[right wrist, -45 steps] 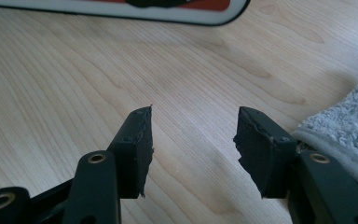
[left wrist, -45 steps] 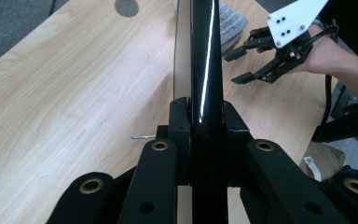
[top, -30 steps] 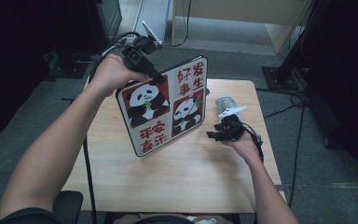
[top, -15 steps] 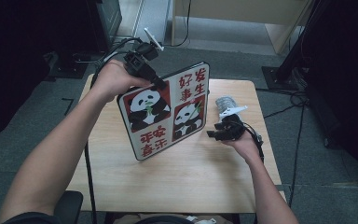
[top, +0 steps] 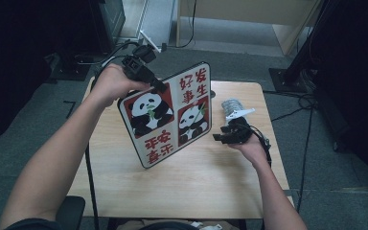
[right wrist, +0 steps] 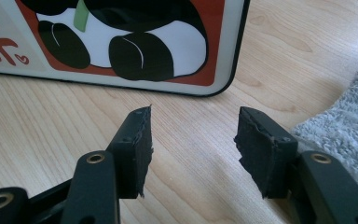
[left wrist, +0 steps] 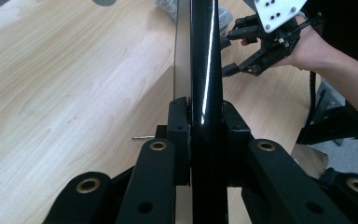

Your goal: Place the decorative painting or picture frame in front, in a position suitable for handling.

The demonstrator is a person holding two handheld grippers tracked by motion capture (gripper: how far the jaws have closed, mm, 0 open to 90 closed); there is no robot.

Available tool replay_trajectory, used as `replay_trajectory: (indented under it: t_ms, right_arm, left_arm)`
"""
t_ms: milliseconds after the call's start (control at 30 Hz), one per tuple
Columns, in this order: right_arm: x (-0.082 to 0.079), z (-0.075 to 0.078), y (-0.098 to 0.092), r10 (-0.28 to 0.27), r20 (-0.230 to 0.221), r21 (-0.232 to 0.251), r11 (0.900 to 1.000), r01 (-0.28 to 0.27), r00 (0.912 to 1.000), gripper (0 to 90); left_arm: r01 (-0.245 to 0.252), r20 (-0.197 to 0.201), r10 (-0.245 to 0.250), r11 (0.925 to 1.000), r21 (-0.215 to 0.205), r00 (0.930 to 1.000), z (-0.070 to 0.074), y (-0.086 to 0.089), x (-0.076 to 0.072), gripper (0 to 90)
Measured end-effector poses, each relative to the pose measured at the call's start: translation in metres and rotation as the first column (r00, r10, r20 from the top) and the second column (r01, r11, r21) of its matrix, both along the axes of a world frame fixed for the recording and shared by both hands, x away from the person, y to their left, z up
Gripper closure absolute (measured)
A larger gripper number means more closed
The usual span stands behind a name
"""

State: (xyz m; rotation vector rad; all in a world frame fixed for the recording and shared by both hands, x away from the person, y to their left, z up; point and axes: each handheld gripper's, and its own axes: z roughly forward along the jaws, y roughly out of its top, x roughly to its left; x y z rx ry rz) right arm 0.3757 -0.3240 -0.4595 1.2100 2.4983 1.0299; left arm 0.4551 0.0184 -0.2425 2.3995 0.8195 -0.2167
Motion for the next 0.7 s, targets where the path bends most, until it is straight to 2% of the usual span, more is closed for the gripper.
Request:
replay_trajectory:
  t_ms: [67, 133, 233, 267, 300, 333, 500, 567, 700]
  right_arm:
    - [0.0003, 0.0004, -0.0002, -0.001, 0.002, -0.001, 1.0, 0.001, 1.0, 46.0]
    - [0.0009, 0.0005, -0.0011, -0.009, 0.003, 0.011, 1.0, 0.009, 1.0, 46.0]
    - [0.0025, -0.0006, -0.0017, -0.01, -0.006, 0.004, 1.0, 0.01, 0.9999, 45.9]
    - [0.003, -0.0008, -0.0017, -0.014, -0.009, 0.007, 1.0, 0.014, 0.9999, 45.8]
    - [0.0033, -0.0006, -0.0014, -0.017, -0.01, 0.009, 1.0, 0.018, 0.9998, 45.8]
    - [0.0036, -0.0004, -0.0012, -0.018, -0.006, 0.011, 1.0, 0.018, 0.9998, 45.9]
    - [0.004, 0.0009, 0.0011, -0.009, -0.006, 0.013, 1.0, 0.009, 0.9999, 45.9]
    - [0.0041, 0.0012, 0.001, -0.009, -0.005, 0.014, 1.0, 0.009, 1.0, 45.8]
    - [0.0048, 0.0037, -0.0014, -0.024, 0.008, -0.002, 1.0, 0.024, 0.9997, 45.9]
  left_arm:
    - [0.004, -0.001, -0.004, 1.0, 0.002, 1.0, -0.0003, 0.0008, 0.0004, 77.9]
    - [0.002, -0.022, -0.003, 1.0, -0.01, 0.9998, -0.0017, 0.0025, 0.0023, 77.4]
    - [0.005, -0.031, -0.005, 1.0, -0.005, 0.9995, -0.0034, 0.0034, 0.0051, 73.6]
    - [0.004, -0.034, -0.004, 1.0, 0.002, 0.9994, -0.004, 0.0031, 0.0052, 67.7]
    - [-0.003, -0.038, 0.004, 0.9998, 0.019, 0.9993, -0.0045, 0.003, 0.0055, 64.6]
    - [-0.009, -0.039, 0.01, 0.9998, 0.017, 0.9992, -0.0046, 0.0032, 0.0055, 61.8]
    - [-0.035, -0.02, 0.035, 0.9994, 0.004, 0.9992, -0.0026, 0.0062, 0.0057, 52.9]
    - [-0.031, -0.011, 0.031, 0.9995, 0.002, 0.9995, -0.0016, 0.0061, 0.0046, 50.5]
    - [-0.014, 0.028, 0.015, 0.9992, -0.037, 0.9995, 0.0034, 0.01, 0.0009, 46.8]
